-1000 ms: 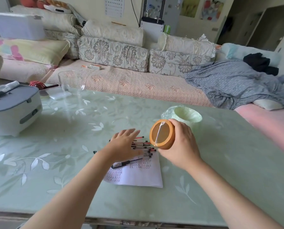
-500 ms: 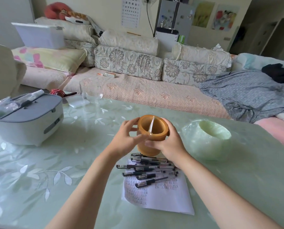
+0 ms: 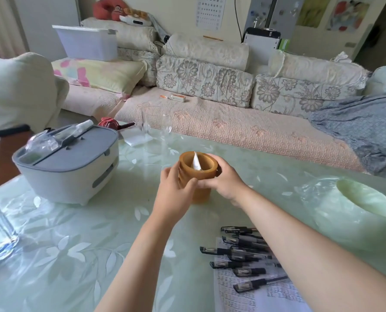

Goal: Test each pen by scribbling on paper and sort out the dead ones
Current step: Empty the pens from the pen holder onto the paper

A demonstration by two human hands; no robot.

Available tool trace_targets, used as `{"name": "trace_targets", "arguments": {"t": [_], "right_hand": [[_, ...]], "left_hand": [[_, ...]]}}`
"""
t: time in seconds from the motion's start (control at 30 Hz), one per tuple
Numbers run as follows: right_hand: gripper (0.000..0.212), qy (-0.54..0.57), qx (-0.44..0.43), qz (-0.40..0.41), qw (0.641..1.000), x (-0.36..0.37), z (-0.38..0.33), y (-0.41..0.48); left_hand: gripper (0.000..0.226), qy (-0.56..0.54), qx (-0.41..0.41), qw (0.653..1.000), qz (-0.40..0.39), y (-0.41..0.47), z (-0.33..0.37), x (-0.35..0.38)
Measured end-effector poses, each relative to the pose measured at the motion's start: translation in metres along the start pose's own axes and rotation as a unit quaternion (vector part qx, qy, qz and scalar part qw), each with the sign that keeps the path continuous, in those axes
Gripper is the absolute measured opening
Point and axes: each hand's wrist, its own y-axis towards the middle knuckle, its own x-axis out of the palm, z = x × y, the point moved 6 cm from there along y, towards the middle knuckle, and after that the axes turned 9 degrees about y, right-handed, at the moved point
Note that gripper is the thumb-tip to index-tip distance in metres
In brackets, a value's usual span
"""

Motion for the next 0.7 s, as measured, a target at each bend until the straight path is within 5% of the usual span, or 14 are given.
{"name": "trace_targets", "arguments": {"t": [0.23, 0.4, 0.57, 0.7], "right_hand": [[0.088, -0.037, -0.006, 0.013, 0.999, 0.007, 0.005, 0.015], [0.127, -0.093, 0.068, 0.003, 0.993, 0.001, 0.008, 0.002], [0.084, -0.143, 0.087, 0.019, 0.986, -0.031, -0.011, -0.038], [0.048, -0.248, 0.068, -0.03, 0.966, -0.051, -0.026, -0.088]], "left_hand": [[0.046, -0.049, 0.001, 0.995, -0.081, 0.007, -0.006, -0.005], [0.054, -0.025, 0.005, 0.997, -0.071, 0.004, 0.001, -0.008], [0.057, 0.11, 0.011, 0.993, 0.037, -0.004, 0.011, -0.012], [0.036, 0.152, 0.062, 0.986, -0.029, -0.023, 0.027, 0.011]]}}
